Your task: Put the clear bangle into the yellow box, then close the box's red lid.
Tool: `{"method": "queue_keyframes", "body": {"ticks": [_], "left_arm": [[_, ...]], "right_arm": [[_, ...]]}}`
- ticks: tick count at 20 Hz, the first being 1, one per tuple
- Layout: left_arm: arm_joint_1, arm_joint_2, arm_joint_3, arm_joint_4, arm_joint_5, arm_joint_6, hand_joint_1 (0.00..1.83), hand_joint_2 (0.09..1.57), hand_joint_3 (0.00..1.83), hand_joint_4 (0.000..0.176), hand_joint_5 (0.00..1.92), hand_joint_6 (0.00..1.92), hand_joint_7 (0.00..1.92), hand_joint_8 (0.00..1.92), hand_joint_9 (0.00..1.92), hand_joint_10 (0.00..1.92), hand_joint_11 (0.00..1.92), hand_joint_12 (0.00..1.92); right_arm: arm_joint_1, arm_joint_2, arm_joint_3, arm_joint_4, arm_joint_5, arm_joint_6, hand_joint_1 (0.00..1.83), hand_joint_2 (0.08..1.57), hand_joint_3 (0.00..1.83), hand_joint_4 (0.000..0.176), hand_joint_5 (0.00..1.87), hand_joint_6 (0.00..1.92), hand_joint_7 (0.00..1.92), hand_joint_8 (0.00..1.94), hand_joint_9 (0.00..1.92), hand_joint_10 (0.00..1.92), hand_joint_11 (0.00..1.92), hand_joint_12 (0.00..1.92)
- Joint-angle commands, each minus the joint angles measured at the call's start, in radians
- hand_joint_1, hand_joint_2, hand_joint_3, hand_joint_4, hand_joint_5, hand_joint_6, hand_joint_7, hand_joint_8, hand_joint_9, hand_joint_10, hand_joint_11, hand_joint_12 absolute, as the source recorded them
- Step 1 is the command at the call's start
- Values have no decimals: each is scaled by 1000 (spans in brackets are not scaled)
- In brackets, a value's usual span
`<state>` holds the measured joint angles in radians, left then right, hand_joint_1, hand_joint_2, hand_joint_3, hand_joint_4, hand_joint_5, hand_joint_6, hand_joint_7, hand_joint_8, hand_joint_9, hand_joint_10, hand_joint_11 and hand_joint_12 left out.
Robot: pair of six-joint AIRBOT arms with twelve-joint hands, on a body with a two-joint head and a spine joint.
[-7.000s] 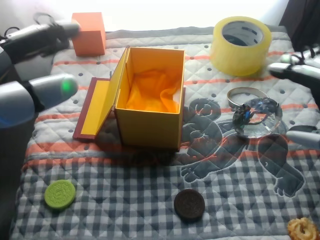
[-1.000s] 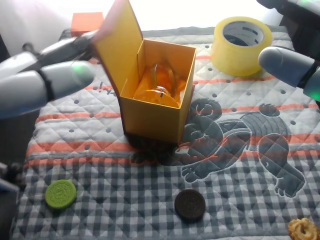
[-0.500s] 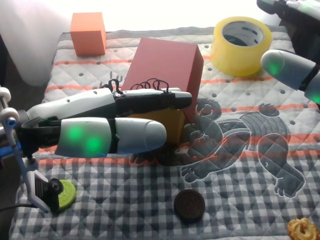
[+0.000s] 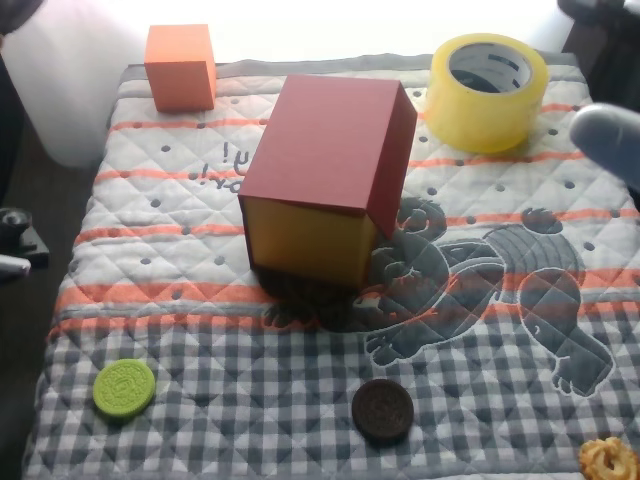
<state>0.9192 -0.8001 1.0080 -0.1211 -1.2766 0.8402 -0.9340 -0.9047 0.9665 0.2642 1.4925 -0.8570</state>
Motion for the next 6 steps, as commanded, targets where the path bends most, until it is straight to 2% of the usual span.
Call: {"method": "queue_keyframes", "body": {"ticks": [1, 2, 3, 4, 5, 6], "left_arm": [[4, -4, -7, -14, -171, -7, 146, 1258, 0, 0, 98, 15, 13, 5, 6, 2, 4, 2], [19, 0, -13, -31, -200, -7, 166, 1274, 0, 0, 115, 13, 60, 22, 80, 4, 0, 239], [45, 8, -25, -62, -260, -7, 281, 1263, 0, 0, 152, 7, 137, 14, 161, 12, 0, 492], [66, 13, -34, -83, -308, -8, 398, 1241, 0, 0, 142, 3, 140, 6, 160, 5, 0, 551], [85, 15, -40, -102, -354, -9, 512, 1203, 0, 0, 104, 0, 108, 0, 133, 0, 0, 515], [102, 14, -40, -114, -406, -30, 537, 1176, 0, 0, 136, 7, 143, 8, 160, 7, 0, 548]], "right_arm": [[-4, 15, -3, -4, 137, 7, 0, 1260, 19, 57, 367, 0, 455, 0, 346, 0, 116, 359], [-15, 22, -11, -4, 150, 7, 18, 1290, 1, 16, 366, 0, 479, 0, 364, 1, 122, 413], [-34, 41, -24, -3, 180, 7, 137, 1326, 0, 0, 361, 0, 460, 0, 369, 0, 62, 493], [-48, 55, -34, -3, 208, 7, 202, 1323, 2, 0, 355, 0, 431, 0, 382, 0, 29, 560], [-62, 64, -42, -2, 242, 3, 261, 1310, 0, 0, 312, 0, 396, 0, 386, 0, 35, 583], [-77, 72, -52, -2, 270, -8, 282, 1281, 2, 16, 283, 0, 413, 0, 407, 1, 109, 498]]}}
